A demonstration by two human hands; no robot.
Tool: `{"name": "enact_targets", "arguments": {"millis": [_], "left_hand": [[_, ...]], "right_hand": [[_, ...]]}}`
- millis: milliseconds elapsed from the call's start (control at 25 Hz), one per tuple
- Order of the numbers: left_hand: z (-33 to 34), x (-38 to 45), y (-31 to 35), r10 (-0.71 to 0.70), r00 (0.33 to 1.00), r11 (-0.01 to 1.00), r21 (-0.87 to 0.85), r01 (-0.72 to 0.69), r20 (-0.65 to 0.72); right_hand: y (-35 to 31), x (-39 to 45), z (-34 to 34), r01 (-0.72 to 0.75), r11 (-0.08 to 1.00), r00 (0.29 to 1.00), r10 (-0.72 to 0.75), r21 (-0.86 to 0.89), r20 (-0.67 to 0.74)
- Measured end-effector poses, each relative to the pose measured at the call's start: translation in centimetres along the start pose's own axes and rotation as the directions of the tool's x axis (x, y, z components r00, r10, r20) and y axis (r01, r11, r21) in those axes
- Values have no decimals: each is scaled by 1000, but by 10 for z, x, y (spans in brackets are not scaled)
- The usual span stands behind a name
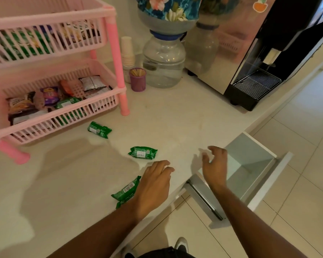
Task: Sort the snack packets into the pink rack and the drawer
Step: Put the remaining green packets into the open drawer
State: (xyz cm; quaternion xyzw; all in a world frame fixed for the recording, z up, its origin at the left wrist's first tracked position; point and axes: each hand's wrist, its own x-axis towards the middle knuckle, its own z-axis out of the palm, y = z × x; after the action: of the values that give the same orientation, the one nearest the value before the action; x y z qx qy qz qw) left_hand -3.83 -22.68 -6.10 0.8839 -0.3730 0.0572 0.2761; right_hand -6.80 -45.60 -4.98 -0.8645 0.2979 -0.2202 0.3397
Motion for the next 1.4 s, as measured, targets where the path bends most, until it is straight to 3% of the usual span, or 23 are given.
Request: {"name": "enact_targets", "arguments": {"millis": [120,240,400,640,960,1400], "left_hand": [[-15,-26,-15,3,1000,996,90,0,-28],[-25,-49,-31,-19,998,996,88,24,-60],[-34,-72,-49,-62,998,991,118,65,-24],[-38,-89,-64,-161,985,984,82,156,63],[-28,-72,-48,-146,982,989,15,145,116],[39,14,38,58,980,998,-39,-52,188]], "right_hand": [[-47,-11,36,238,971,955,-236,10,181],[-81,-23,65,436,899,847,-422,34,324],[-105,-31,93,561,828,745,-509,8,430],[-105,-41,112,569,819,727,-460,-73,510],[-83,-38,98,518,852,778,-434,-74,454],[17,32,-2,434,895,811,-338,-104,478]]}}
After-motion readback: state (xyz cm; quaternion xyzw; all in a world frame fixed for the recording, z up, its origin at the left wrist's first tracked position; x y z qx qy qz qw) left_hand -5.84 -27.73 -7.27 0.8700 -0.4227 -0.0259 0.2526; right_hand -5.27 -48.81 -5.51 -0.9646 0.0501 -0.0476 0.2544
